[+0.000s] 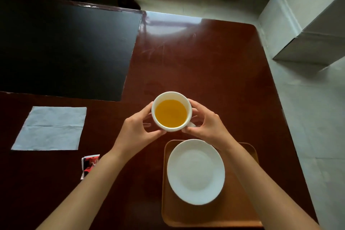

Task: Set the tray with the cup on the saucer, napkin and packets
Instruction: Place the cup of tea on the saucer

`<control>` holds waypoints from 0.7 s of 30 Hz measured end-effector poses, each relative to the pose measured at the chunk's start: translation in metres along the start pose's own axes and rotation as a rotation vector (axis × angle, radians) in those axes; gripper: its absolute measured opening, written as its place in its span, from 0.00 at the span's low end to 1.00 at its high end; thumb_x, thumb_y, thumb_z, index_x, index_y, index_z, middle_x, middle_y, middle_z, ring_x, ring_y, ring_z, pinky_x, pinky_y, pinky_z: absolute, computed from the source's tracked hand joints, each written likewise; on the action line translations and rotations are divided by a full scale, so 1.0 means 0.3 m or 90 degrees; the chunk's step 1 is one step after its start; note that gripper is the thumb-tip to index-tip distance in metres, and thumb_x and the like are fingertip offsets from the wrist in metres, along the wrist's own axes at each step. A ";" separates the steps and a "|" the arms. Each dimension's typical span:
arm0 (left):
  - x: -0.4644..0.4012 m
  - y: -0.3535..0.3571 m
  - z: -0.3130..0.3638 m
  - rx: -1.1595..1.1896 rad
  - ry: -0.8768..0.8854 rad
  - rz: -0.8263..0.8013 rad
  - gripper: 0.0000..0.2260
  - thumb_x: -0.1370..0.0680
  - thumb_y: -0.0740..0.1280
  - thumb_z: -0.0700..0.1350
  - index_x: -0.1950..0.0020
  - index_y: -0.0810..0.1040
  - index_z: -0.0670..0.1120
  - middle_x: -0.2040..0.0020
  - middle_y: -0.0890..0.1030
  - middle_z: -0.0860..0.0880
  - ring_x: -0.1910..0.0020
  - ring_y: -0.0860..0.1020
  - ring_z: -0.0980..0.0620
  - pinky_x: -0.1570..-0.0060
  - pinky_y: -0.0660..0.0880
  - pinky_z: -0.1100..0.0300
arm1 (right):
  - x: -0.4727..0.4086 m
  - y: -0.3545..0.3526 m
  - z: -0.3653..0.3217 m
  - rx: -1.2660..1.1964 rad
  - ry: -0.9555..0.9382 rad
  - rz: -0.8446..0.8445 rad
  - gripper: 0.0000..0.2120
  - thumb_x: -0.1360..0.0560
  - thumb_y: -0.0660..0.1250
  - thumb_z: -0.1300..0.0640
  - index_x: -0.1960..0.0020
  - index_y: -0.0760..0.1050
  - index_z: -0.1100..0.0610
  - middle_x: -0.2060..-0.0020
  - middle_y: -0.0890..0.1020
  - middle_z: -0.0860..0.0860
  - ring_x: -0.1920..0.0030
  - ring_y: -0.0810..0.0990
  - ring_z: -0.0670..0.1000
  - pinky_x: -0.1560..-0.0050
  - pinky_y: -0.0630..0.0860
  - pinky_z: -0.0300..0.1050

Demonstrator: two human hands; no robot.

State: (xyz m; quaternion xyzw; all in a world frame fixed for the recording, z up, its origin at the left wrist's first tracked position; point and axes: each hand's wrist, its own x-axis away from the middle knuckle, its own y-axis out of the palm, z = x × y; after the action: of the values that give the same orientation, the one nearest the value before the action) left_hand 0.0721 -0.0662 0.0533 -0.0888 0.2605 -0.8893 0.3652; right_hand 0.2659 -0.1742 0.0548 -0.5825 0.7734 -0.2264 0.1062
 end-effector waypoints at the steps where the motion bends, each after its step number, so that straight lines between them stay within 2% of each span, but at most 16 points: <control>1: 0.027 0.015 0.011 0.002 0.005 0.000 0.37 0.36 0.73 0.55 0.29 0.66 0.50 0.39 0.76 0.55 0.43 0.76 0.59 0.48 0.74 0.71 | 0.033 -0.003 0.004 0.000 0.001 -0.001 0.38 0.35 0.77 0.59 0.31 0.64 0.44 0.50 0.80 0.39 0.53 0.81 0.40 0.55 0.77 0.31; 8: 0.179 0.121 0.067 0.002 -0.003 -0.005 0.36 0.35 0.75 0.52 0.30 0.66 0.50 0.39 0.78 0.53 0.43 0.77 0.58 0.48 0.75 0.69 | 0.214 -0.020 0.054 -0.004 0.020 -0.027 0.37 0.35 0.77 0.58 0.31 0.64 0.43 0.48 0.79 0.39 0.51 0.80 0.39 0.56 0.76 0.28; 12: 0.242 0.186 0.085 0.030 -0.017 -0.015 0.36 0.34 0.76 0.47 0.30 0.64 0.53 0.41 0.76 0.57 0.44 0.77 0.61 0.47 0.73 0.72 | 0.284 -0.049 0.103 0.007 0.034 -0.046 0.38 0.35 0.77 0.57 0.30 0.62 0.46 0.42 0.79 0.45 0.49 0.80 0.42 0.55 0.79 0.34; 16: 0.295 0.253 0.083 0.038 -0.037 -0.011 0.35 0.34 0.76 0.45 0.29 0.66 0.50 0.41 0.77 0.56 0.43 0.77 0.59 0.47 0.74 0.71 | 0.340 -0.071 0.166 -0.018 0.037 -0.074 0.36 0.35 0.77 0.59 0.32 0.64 0.49 0.42 0.79 0.47 0.47 0.80 0.44 0.55 0.81 0.40; 21: 0.356 0.345 0.083 0.054 -0.077 0.020 0.34 0.35 0.76 0.46 0.32 0.67 0.54 0.44 0.76 0.61 0.47 0.77 0.65 0.51 0.75 0.73 | 0.364 -0.090 0.235 -0.010 0.032 -0.124 0.34 0.35 0.77 0.60 0.34 0.66 0.48 0.42 0.79 0.48 0.49 0.80 0.44 0.58 0.80 0.37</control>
State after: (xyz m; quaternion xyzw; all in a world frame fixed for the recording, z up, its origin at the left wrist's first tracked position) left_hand 0.0666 -0.2123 0.0162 -0.1224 0.2017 -0.8866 0.3978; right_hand 0.2866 -0.2996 0.0169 -0.6500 0.7171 -0.2443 0.0596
